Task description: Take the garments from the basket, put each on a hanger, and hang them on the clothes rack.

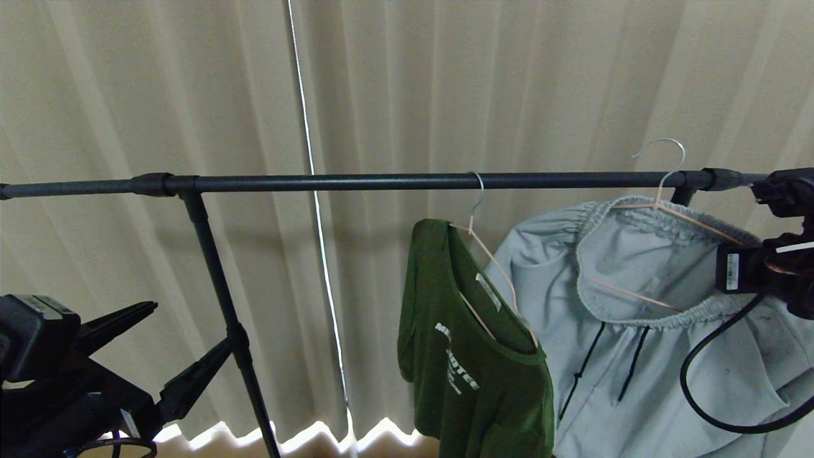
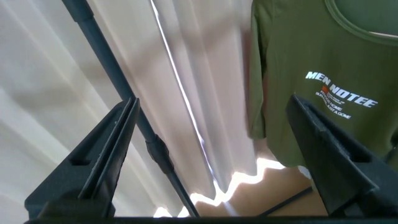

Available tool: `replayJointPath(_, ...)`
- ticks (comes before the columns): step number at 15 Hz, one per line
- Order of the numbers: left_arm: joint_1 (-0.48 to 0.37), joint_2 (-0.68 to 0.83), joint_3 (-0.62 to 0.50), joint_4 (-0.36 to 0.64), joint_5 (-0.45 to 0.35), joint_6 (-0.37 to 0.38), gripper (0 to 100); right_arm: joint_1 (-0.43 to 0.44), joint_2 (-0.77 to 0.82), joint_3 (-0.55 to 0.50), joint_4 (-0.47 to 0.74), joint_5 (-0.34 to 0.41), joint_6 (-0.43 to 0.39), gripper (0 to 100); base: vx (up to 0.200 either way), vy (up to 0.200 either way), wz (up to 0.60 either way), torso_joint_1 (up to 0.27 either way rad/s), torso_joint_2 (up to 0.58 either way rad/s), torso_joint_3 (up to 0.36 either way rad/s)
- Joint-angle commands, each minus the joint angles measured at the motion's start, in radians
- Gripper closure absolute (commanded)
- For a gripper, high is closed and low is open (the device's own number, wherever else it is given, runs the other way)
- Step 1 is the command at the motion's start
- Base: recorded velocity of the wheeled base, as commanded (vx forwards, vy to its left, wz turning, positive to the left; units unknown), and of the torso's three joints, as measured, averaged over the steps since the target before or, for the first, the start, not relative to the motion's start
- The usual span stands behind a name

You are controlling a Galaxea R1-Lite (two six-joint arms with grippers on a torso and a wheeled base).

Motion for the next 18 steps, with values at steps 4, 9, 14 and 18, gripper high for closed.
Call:
replayJointPath(4, 0.001, -0.002, 0.000, 0.000, 0.000, 0.000, 0, 0.065, 0.081, -0.002, -0.003, -0.014, 0.001, 100, 0.000, 0.000, 0.00, 0.000, 0.00, 0.000)
replayJointPath(9, 0.001, -0.009, 0.000, 0.000, 0.000, 0.000, 0, 0.116, 0.077, 0.021, -0.005, -0.014, 0.004, 100, 0.000, 0.000, 0.00, 0.000, 0.00, 0.000)
replayJointPath(14, 0.004, -0.029, 0.000, 0.000, 0.000, -0.005, 0, 0.154, 0.038, 0.061, -0.005, -0.013, 0.007, 100, 0.000, 0.000, 0.00, 0.000, 0.00, 0.000)
replayJointPath(18, 0.004, -0.029, -0.002, 0.000, 0.002, -0.008, 0, 0.185, -0.003, 0.104, -0.034, -0.005, 0.066, 0, 0.000, 0.000, 0.00, 0.000, 0.00, 0.000)
